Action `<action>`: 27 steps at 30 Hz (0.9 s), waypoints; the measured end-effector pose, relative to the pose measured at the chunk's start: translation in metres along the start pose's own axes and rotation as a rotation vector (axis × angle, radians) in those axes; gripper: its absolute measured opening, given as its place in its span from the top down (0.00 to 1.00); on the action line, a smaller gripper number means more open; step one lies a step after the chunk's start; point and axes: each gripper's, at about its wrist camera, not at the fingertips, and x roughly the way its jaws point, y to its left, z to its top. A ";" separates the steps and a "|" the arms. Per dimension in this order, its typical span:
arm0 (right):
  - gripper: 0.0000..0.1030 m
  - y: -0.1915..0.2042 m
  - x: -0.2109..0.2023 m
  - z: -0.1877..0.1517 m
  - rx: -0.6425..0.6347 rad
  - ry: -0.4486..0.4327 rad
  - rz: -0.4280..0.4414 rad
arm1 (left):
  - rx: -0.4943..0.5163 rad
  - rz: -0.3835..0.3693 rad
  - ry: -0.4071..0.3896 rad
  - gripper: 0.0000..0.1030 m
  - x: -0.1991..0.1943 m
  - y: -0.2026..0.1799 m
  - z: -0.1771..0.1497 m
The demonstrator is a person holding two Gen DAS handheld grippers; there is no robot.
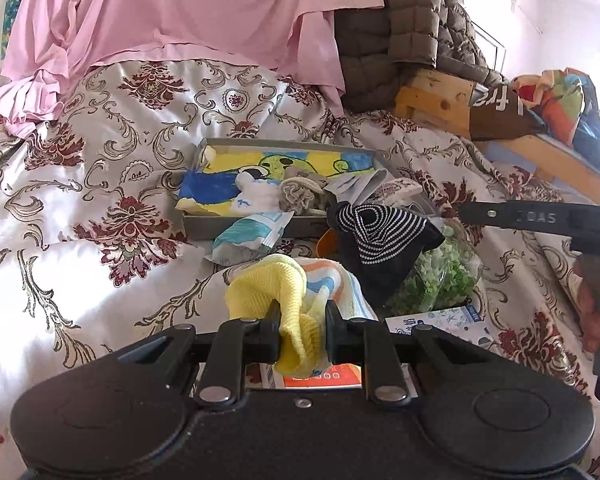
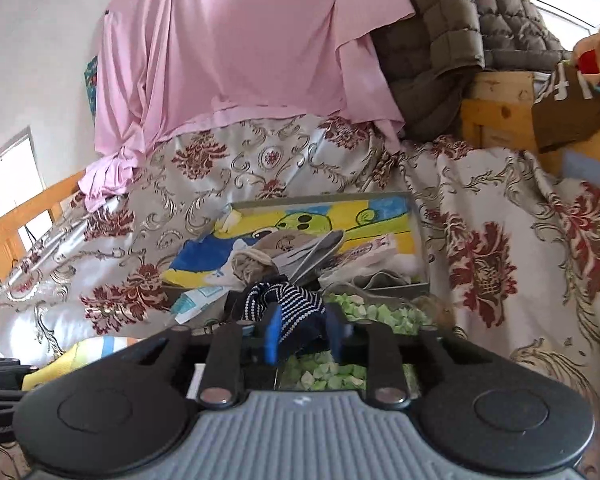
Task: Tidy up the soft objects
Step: 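Lift the sock with the left gripper while the right gripper lifts the striped knit item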
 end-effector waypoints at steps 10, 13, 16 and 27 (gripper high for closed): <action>0.44 0.020 0.057 -0.007 -0.142 0.026 -0.009 | -0.002 -0.001 0.034 0.79 0.023 0.006 -0.005; 0.40 0.027 0.063 -0.012 -0.188 0.029 -0.002 | -0.002 -0.006 0.040 0.79 0.027 0.007 -0.005; 0.33 0.033 0.064 -0.015 -0.215 0.028 0.003 | 0.001 -0.015 0.038 0.79 0.030 0.008 -0.006; 0.86 0.046 0.057 -0.020 -0.332 0.043 -0.048 | 0.026 -0.018 0.032 0.79 0.033 0.006 -0.007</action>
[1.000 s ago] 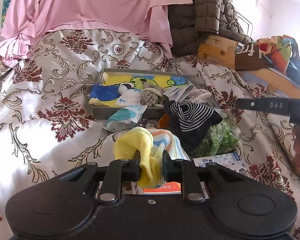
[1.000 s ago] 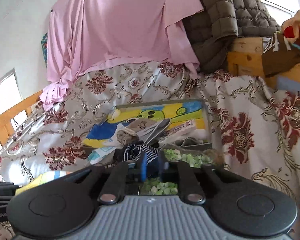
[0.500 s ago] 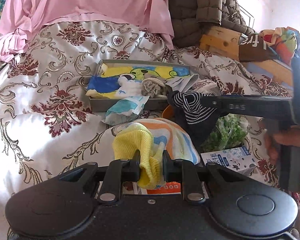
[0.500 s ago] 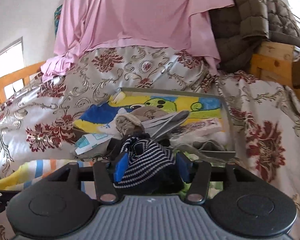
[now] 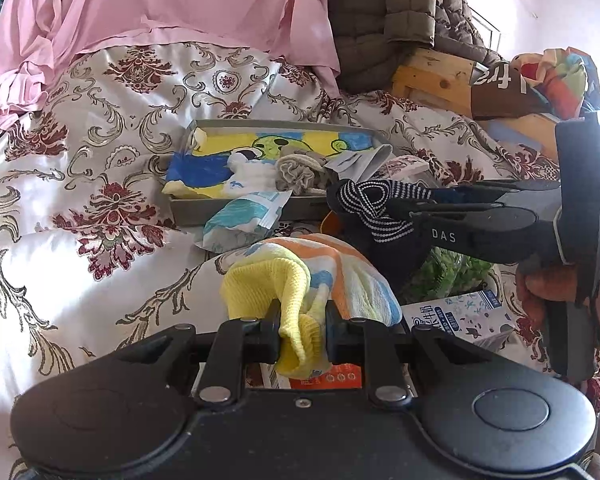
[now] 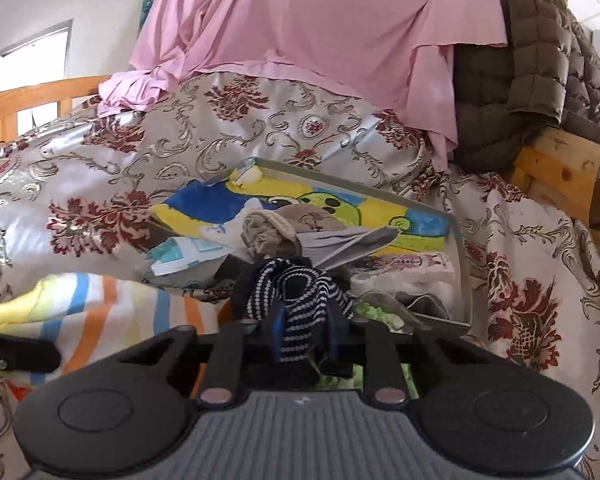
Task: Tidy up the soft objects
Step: 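Lift the sock with the left gripper while the right gripper lifts the striped knit item, then carry the sock with the left gripper while the right gripper carries the knit item over the picture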
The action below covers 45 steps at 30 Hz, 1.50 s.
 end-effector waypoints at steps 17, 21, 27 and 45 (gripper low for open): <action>1.00 0.008 -0.059 -0.010 -0.173 -0.013 -0.263 | 0.036 0.079 -0.094 0.79 -0.026 -0.001 0.002; 0.99 0.005 -0.071 -0.007 -0.176 -0.102 -0.292 | 0.035 0.109 -0.144 0.80 -0.037 -0.003 0.005; 0.99 0.000 -0.074 -0.001 -0.176 -0.204 -0.298 | -0.023 0.128 -0.218 0.80 -0.051 0.001 0.012; 0.99 -0.073 0.003 0.086 0.074 -0.406 -0.167 | -0.051 0.124 -0.434 0.80 -0.003 0.006 0.142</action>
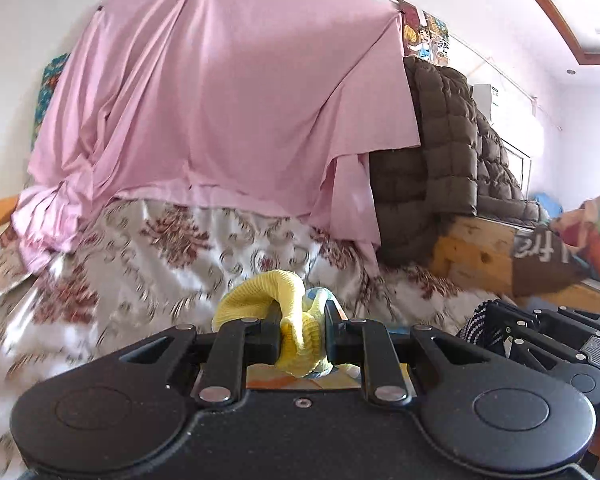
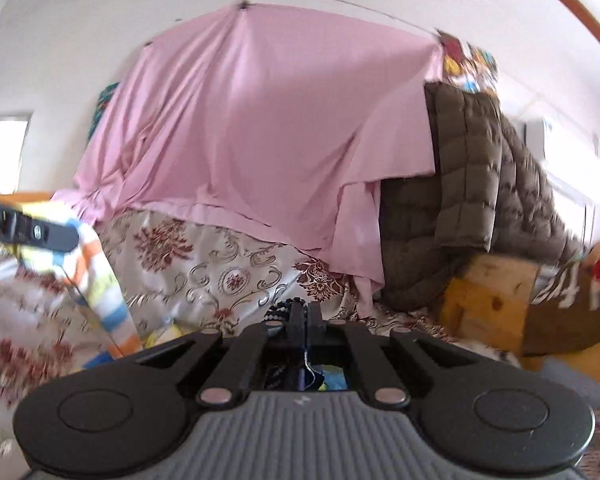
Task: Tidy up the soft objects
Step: 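Carry the sock with the left gripper while the right gripper carries the knit item over the picture, then open the left gripper to drop the sock while the right gripper releases the knit item onto the picture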
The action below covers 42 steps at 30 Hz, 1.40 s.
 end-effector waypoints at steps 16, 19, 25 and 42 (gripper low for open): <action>0.99 -0.031 0.100 -0.017 0.240 0.262 -0.024 | -0.063 0.016 0.178 0.80 0.154 -0.016 -0.032; 0.99 -0.029 0.102 -0.024 0.259 0.306 -0.012 | -0.082 0.031 0.228 0.80 0.159 -0.013 -0.041; 0.99 -0.033 0.108 -0.036 0.295 0.405 0.012 | -0.100 0.070 0.358 0.79 0.169 -0.004 -0.056; 0.61 -0.047 0.055 -0.030 0.366 0.421 0.056 | -0.215 0.097 0.450 0.50 0.135 0.002 -0.066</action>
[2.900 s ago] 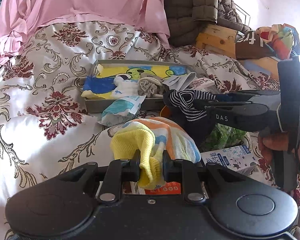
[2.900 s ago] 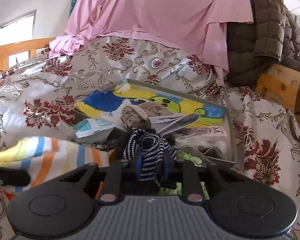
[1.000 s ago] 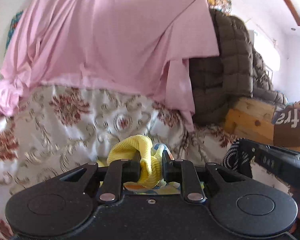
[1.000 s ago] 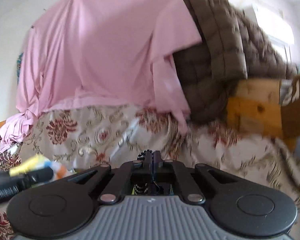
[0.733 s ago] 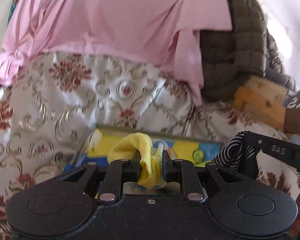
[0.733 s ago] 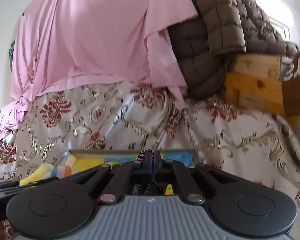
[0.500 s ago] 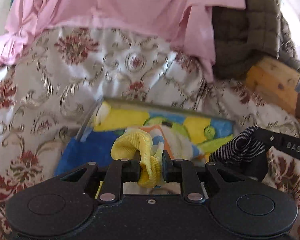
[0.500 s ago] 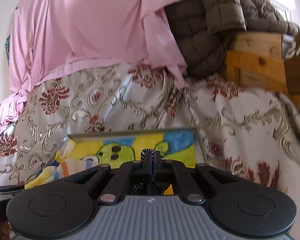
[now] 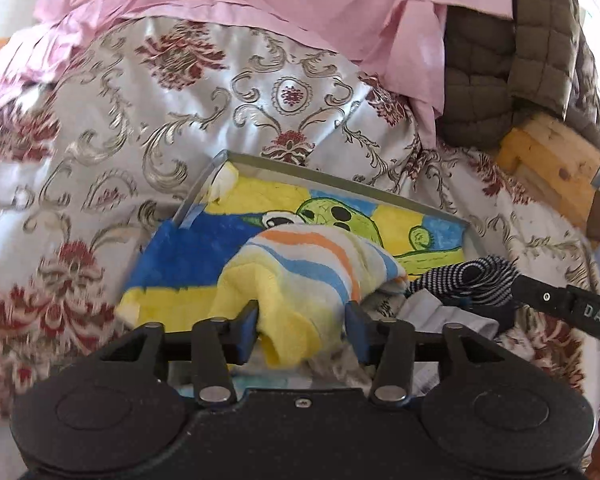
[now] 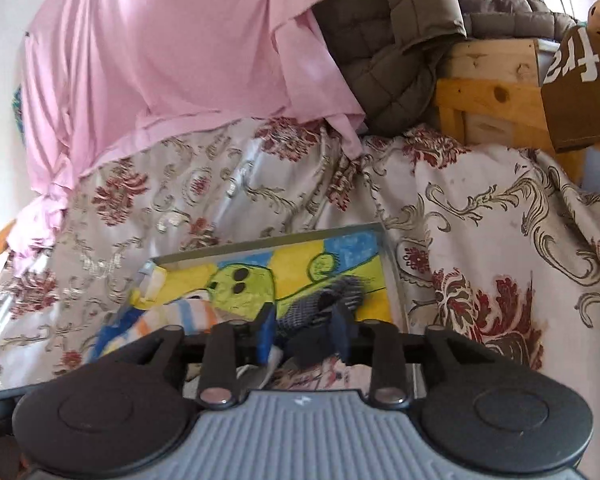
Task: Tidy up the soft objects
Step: 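Open the left gripper to drop the sock while the right gripper releases the knit item onto the picture, then raise both open grippers away from the framed picture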
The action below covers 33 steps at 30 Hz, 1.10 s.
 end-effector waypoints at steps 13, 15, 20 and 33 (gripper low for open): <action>0.19 0.024 -0.123 -0.006 -0.049 -0.242 0.072 | -0.101 0.009 -0.195 0.25 -0.110 0.006 -0.017; 0.14 0.025 -0.139 -0.010 -0.046 -0.268 0.093 | -0.106 0.008 -0.229 0.20 -0.130 0.005 -0.020; 0.05 0.027 -0.175 -0.027 -0.046 -0.302 0.123 | -0.086 0.005 -0.299 0.08 -0.179 0.000 -0.037; 0.01 0.028 -0.240 -0.080 -0.055 -0.328 0.082 | 0.031 0.009 -0.394 0.01 -0.259 -0.015 -0.102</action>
